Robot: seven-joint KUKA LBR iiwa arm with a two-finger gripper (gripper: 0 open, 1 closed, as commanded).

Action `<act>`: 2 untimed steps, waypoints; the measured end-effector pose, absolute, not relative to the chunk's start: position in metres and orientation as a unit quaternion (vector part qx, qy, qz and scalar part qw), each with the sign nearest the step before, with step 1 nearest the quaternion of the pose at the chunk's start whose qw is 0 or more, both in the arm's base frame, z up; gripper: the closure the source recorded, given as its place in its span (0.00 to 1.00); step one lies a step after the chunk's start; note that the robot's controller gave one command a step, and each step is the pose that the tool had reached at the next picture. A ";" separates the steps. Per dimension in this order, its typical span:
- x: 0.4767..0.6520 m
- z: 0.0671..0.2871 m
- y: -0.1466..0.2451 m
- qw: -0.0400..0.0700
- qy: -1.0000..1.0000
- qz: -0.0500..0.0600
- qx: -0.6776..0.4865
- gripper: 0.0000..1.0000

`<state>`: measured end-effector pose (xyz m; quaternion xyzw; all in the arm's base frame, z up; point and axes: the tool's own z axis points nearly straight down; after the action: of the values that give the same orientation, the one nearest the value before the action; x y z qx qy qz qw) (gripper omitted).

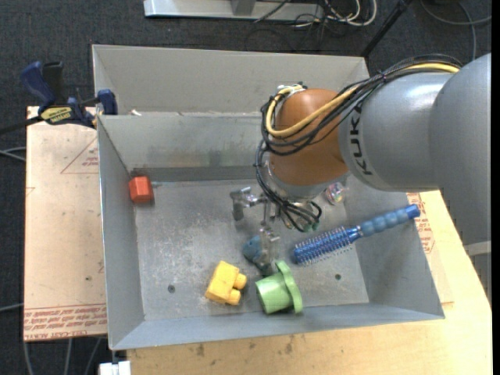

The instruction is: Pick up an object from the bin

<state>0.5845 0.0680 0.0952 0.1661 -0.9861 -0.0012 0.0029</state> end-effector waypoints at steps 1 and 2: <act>0.551 0.069 0.095 0.000 -0.972 -0.001 0.236 0.00; 0.489 0.072 0.143 -0.008 -0.958 -0.001 0.287 0.00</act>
Offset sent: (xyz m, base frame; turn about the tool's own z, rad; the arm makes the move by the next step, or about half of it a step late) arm -0.0331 0.0254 -0.0252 -0.1444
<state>0.4892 0.1425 0.0725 0.2871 -0.9579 -0.0006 -0.0081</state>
